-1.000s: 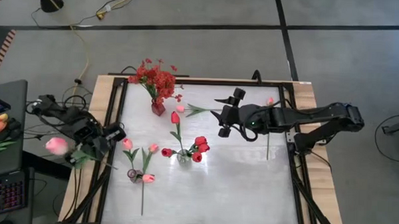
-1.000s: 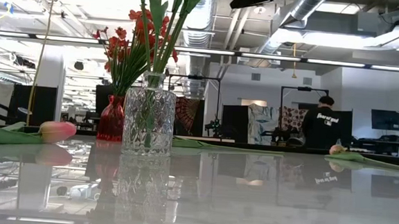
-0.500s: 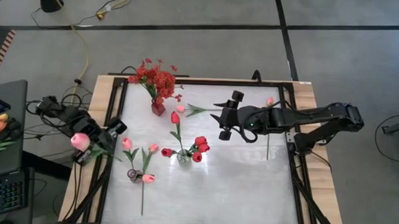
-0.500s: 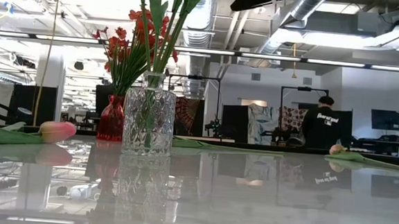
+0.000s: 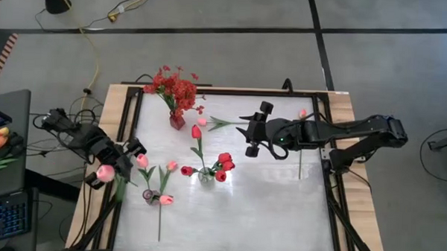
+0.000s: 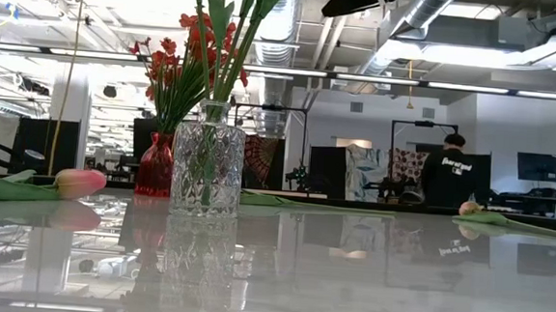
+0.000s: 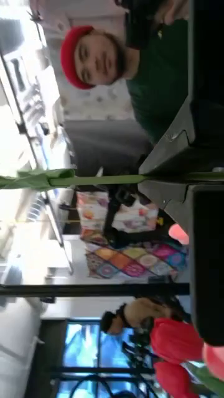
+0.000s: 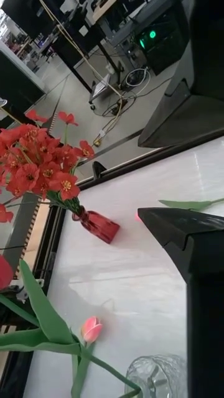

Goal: Sort flowers into vase by color
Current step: Put the pink flower into the purple vase

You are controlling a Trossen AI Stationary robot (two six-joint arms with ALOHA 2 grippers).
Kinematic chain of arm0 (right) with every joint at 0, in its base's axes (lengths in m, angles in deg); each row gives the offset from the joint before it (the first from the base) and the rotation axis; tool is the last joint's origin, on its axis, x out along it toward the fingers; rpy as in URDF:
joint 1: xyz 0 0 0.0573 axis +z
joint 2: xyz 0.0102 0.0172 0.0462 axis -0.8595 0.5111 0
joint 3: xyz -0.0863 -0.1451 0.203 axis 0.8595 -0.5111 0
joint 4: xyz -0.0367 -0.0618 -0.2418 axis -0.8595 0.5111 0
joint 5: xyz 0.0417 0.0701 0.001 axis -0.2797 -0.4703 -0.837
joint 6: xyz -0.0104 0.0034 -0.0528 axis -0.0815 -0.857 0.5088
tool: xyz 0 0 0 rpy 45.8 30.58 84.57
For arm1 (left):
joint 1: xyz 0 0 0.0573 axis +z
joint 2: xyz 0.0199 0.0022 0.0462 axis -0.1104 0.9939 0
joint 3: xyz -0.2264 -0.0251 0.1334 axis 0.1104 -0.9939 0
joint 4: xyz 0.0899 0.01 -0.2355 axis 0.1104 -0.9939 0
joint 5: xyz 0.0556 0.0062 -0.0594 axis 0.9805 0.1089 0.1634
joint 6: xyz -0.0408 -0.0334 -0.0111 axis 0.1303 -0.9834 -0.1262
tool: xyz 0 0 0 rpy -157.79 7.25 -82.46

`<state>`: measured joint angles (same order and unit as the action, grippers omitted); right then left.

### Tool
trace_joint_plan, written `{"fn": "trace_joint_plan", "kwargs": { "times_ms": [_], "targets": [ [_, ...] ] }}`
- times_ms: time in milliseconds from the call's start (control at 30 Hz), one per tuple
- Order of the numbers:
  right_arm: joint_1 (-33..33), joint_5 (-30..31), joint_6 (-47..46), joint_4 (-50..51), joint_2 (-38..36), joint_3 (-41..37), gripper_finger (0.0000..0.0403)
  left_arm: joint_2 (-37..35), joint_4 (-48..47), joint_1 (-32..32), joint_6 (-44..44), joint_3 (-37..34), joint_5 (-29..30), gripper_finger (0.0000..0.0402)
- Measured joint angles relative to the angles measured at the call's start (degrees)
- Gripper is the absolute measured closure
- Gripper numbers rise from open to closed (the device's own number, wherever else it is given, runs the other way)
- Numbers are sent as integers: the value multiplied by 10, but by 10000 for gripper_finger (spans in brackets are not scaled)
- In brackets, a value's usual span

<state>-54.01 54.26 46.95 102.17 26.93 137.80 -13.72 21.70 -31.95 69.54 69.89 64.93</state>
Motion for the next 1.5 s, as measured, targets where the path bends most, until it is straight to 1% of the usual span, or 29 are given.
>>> {"fn": "trace_joint_plan", "kwargs": {
  "times_ms": [233, 433, 567, 667, 933, 1133, 1233, 1300, 1367, 1433, 1500],
  "targets": [
    [0, 0, -3, 0, 0, 0, 211, -55, 30, -8, -13, -64, 1, 401],
    [-2, 0, -3, -1, 0, 0, 211, -100, 25, -8, -16, -105, 0, 401],
    [-2, 0, -11, -1, 0, 0, 211, -115, 45, -8, -15, -137, 0, 401],
    [-2, 0, -12, -1, 0, 0, 211, -118, 79, -8, -16, -165, 0, 401],
    [-4, 0, -12, -1, 0, 0, 211, -118, 92, -17, -5, -169, -16, 401],
    [-5, -2, -17, -8, 0, 0, 211, -118, 68, -20, -2, -169, -14, 401],
    [-5, -41, -45, -32, 4, 0, 211, -118, 64, -20, -2, -169, -13, 401],
    [5, -58, -58, -46, 8, 0, 211, -118, 64, -20, 0, -169, -13, 401],
    [22, -58, -56, -55, 18, 0, 211, -118, 60, -20, 0, -169, -13, 401],
    [43, -48, -49, -55, 25, 0, 211, -118, 50, -20, 0, -169, -13, 401],
    [64, -25, -47, -53, 34, 0, 211, -116, 47, -20, -1, -169, -12, 401]
  ]
}}
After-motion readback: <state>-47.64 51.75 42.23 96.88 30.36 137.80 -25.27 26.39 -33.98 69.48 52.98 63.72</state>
